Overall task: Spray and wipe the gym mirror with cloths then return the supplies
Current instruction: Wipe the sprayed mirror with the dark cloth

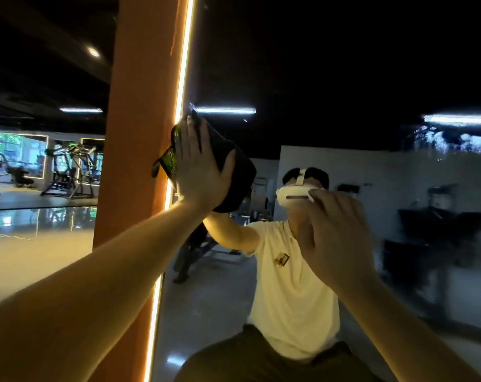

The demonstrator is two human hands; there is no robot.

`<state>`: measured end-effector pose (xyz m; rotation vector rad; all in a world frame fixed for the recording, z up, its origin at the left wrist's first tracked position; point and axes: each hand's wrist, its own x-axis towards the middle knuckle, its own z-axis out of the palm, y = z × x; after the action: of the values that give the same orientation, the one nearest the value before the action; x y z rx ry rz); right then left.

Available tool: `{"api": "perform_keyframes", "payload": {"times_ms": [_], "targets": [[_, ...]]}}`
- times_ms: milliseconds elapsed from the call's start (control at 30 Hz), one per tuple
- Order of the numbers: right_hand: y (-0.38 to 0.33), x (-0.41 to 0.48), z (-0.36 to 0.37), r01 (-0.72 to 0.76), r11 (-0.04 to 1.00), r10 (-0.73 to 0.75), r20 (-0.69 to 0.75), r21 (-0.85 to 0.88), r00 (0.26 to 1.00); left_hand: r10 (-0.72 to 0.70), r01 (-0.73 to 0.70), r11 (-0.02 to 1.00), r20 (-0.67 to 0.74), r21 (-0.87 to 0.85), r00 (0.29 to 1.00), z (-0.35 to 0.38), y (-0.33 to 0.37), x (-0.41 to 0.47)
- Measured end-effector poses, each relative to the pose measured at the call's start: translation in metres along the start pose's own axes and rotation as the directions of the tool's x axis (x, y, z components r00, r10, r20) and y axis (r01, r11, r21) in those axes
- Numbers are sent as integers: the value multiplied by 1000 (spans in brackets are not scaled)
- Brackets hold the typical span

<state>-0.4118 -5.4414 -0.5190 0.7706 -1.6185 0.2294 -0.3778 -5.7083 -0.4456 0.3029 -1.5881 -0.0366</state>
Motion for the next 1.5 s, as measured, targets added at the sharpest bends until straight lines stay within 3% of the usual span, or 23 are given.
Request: {"api": "perform_keyframes", "payload": {"times_ms": [67,133,200,233,333,533,633,767,900,1033,1133,1233,1300,1367,1500], "targets": [[3,21,-4,-6,1000,7,-42,21,999,61,-60,998,32,-24,998,0,15,-20],[5,42,-4,2,1000,1,-68,31,998,343,-337,939,106,-68,933,-2,19,-49],[4,54,0,17,1000,-16,-53,15,998,478,-469,878,148,-91,866,-3,9,-51],[3,56,1,21,1000,-21,-44,2,999,448,-440,894,127,-83,885,-2,3,-40],[7,57,4,47,998,-48,-28,-43,998,180,-179,984,39,-11,983,-4,-10,15],[20,53,8,97,995,-97,-97,1,991,92,-92,996,9,1,996,-6,22,79],[33,46,-1,89,996,-86,-84,30,993,247,-247,969,58,-6,967,-5,58,77],[77,18,-24,-115,993,115,-87,5,990,419,-419,908,85,-10,904,4,126,56],[134,-11,-50,-304,952,301,-74,-38,951,498,-500,866,125,-23,858,11,194,22],[170,-42,-67,-361,930,358,-49,-67,932,494,-493,869,129,-41,860,19,251,-16],[183,-55,-75,-344,939,344,9,22,939,603,-597,797,164,-87,781,27,291,-53],[197,-63,-75,-312,937,311,33,158,950,765,-737,644,193,-206,615,36,313,-84],[200,-66,-78,-303,931,298,56,204,953,815,-786,578,191,-219,546,38,296,-81],[199,-68,-81,-278,942,269,73,190,960,781,-763,624,179,-169,599,34,263,-62],[195,-71,-72,-250,962,246,47,106,968,502,-507,862,158,-11,850,17,213,-20]]}}
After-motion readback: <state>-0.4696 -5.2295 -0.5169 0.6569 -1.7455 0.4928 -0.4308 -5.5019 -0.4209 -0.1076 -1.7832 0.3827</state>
